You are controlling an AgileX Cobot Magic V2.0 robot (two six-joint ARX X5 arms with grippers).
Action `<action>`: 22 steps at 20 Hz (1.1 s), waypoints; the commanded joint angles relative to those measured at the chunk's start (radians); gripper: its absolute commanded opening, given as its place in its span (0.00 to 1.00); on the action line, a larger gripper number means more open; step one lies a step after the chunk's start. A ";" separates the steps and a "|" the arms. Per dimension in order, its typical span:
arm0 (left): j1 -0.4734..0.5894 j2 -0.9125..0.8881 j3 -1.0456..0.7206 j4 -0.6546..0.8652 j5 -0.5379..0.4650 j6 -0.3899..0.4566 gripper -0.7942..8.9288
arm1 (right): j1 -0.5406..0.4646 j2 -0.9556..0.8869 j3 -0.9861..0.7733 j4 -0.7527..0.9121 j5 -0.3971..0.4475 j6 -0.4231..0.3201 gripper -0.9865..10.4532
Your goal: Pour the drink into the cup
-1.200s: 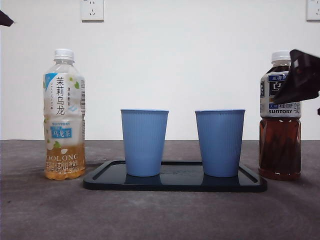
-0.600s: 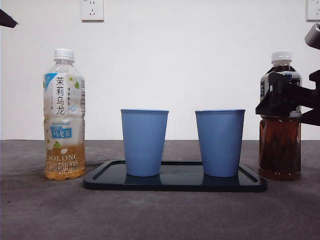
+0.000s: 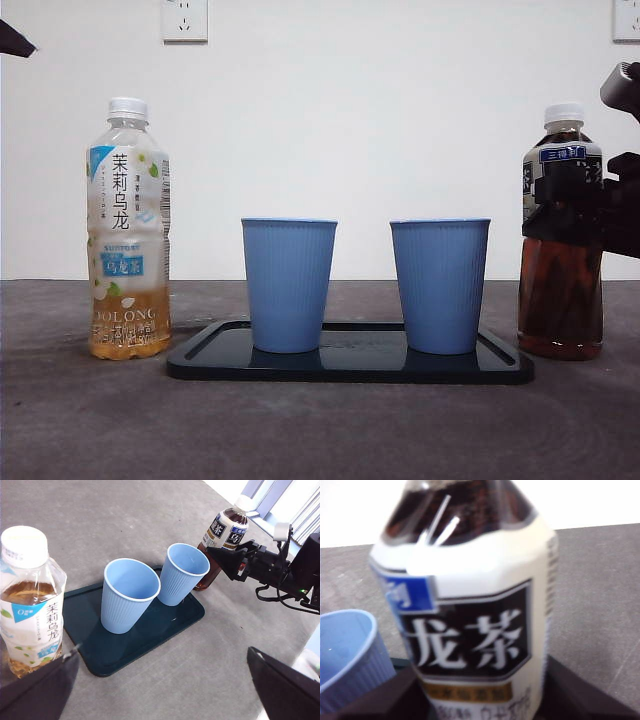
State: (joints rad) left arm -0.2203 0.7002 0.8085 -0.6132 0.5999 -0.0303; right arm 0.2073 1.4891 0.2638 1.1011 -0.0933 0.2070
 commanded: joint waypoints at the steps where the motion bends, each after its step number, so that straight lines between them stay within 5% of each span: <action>1: -0.003 0.006 0.002 0.009 0.002 0.020 0.63 | 0.003 0.013 0.019 0.014 -0.008 0.010 0.23; 8: -0.003 0.006 0.002 0.008 0.001 0.039 0.63 | 0.008 -0.162 0.025 -0.164 -0.014 -0.011 0.23; 12: -0.003 0.013 0.002 0.007 0.001 0.042 0.63 | 0.035 -0.391 0.137 -0.646 -0.010 -0.031 0.23; 17: -0.003 0.014 0.002 0.006 0.001 0.042 0.63 | 0.072 -0.493 0.404 -1.293 0.048 -0.184 0.23; 22: -0.003 0.014 0.002 0.008 0.001 0.045 0.63 | 0.116 -0.489 0.550 -1.601 0.159 -0.336 0.23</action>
State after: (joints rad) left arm -0.2203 0.7086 0.8085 -0.6136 0.5995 -0.0055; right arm 0.3183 0.9993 0.7727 -0.5579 0.0669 -0.0811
